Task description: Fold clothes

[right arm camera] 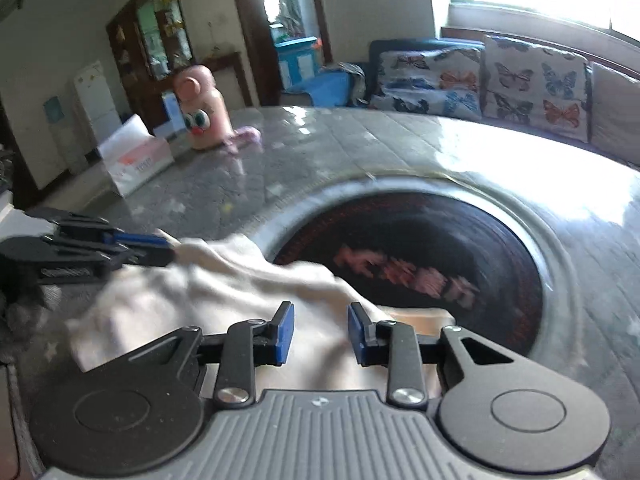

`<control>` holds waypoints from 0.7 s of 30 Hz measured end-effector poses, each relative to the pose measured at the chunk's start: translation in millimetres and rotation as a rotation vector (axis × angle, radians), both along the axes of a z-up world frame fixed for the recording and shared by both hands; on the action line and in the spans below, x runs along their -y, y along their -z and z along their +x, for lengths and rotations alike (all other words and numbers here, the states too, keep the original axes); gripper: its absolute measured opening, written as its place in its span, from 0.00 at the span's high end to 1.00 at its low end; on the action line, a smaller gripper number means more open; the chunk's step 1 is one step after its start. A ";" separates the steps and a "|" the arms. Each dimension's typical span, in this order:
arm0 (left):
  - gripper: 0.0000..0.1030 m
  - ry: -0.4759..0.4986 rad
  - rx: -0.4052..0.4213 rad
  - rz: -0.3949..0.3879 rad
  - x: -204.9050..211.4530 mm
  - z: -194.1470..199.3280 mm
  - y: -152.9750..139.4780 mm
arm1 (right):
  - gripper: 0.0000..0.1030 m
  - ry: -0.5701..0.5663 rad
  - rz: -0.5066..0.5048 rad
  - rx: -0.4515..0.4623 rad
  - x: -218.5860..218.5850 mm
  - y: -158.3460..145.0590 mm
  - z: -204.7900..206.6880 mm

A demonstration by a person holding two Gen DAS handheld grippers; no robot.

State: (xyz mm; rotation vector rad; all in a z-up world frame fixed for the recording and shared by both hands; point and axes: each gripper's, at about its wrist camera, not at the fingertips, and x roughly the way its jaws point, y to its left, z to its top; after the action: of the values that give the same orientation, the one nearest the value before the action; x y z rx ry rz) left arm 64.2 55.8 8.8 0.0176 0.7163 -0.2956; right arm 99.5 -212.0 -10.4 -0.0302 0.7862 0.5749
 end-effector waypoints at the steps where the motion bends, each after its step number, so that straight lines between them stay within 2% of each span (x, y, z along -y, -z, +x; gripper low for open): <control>1: 0.85 -0.002 -0.003 0.009 0.3 -0.6 1.5 | 0.72 0.013 -0.005 -0.010 4.9 3.2 0.3; 3: 0.85 -0.013 -0.010 0.010 -1.4 -1.3 2.8 | 0.77 0.033 0.016 -0.019 12.7 5.7 1.2; 6: 0.85 -0.023 -0.002 0.006 -4.0 -6.6 -1.9 | 0.76 0.046 0.011 0.012 16.2 -0.5 -2.5; 8: 0.80 -0.017 0.011 0.006 -2.9 -14.1 -7.2 | 0.76 0.037 0.018 0.023 19.5 -7.1 -7.7; 11: 0.68 0.000 0.026 0.009 0.8 -28.2 -12.3 | 0.76 -0.001 0.014 0.034 21.8 -15.7 -21.3; 17: 0.63 0.054 0.030 0.044 16.0 -51.5 -8.4 | 0.76 -0.101 -0.024 0.054 10.1 -21.3 -52.3; 21: 0.63 0.070 0.025 0.076 20.9 -61.5 0.3 | 0.76 -0.151 -0.081 0.070 -0.2 -12.7 -67.5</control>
State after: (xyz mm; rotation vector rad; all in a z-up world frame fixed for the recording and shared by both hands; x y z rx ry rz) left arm 2.7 34.9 8.6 0.1191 0.7031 -0.3346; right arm 32.0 -211.8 2.3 -0.1846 0.7422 0.6815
